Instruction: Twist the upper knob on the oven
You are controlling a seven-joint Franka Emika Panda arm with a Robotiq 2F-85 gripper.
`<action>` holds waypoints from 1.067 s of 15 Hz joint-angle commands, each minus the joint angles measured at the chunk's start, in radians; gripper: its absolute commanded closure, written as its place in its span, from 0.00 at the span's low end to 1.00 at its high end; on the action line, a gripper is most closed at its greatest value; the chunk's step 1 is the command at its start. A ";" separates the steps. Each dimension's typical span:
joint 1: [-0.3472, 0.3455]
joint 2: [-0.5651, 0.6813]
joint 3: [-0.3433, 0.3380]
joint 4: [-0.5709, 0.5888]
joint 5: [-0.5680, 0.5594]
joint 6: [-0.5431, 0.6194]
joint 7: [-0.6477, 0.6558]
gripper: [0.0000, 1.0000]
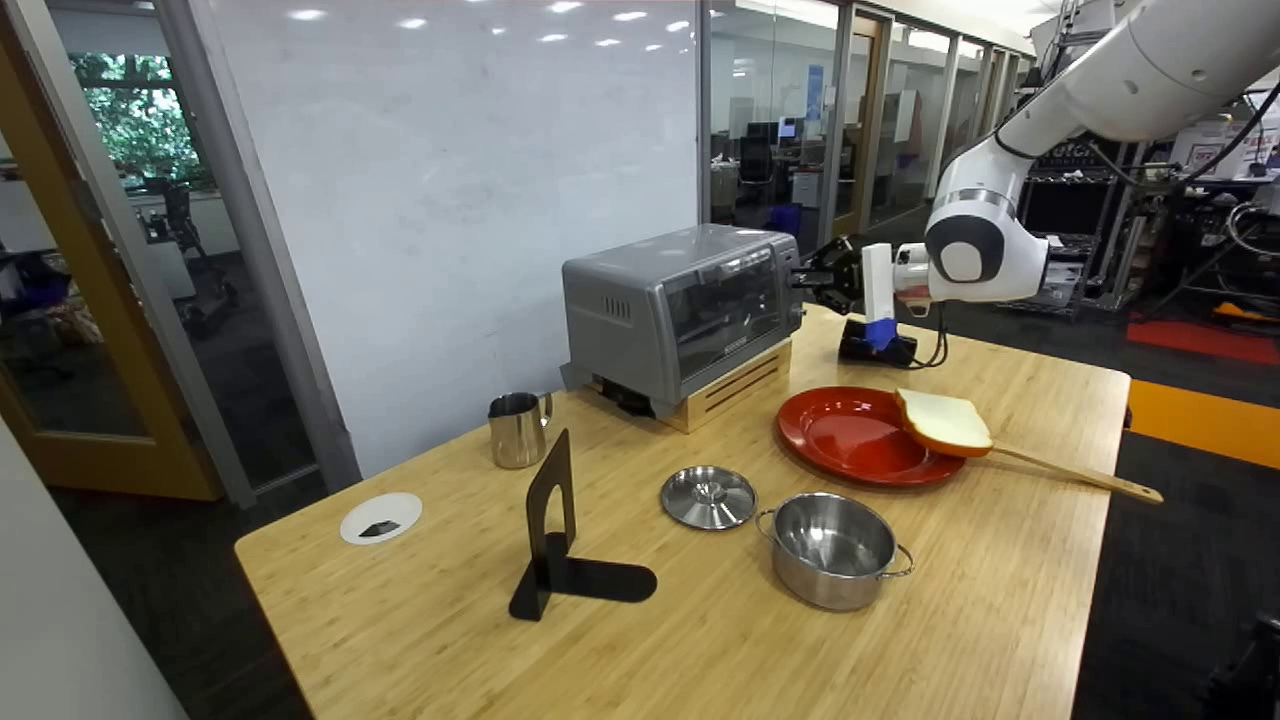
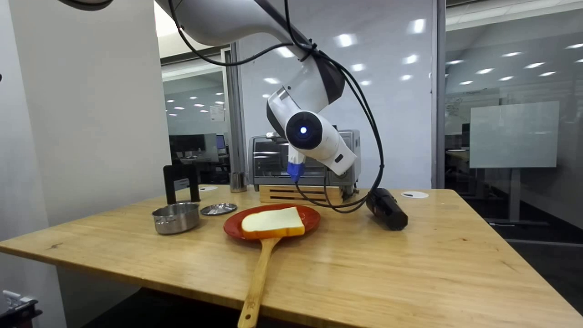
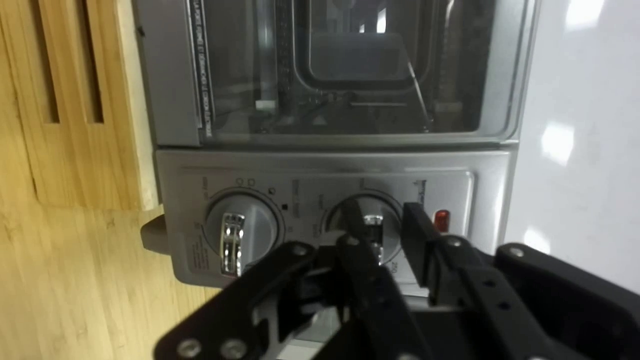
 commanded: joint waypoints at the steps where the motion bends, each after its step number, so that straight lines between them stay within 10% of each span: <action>1: 0.021 0.024 -0.023 0.026 0.022 -0.002 -0.004 0.99; 16: 0.021 0.001 -0.044 0.007 -0.029 -0.074 -0.168 0.97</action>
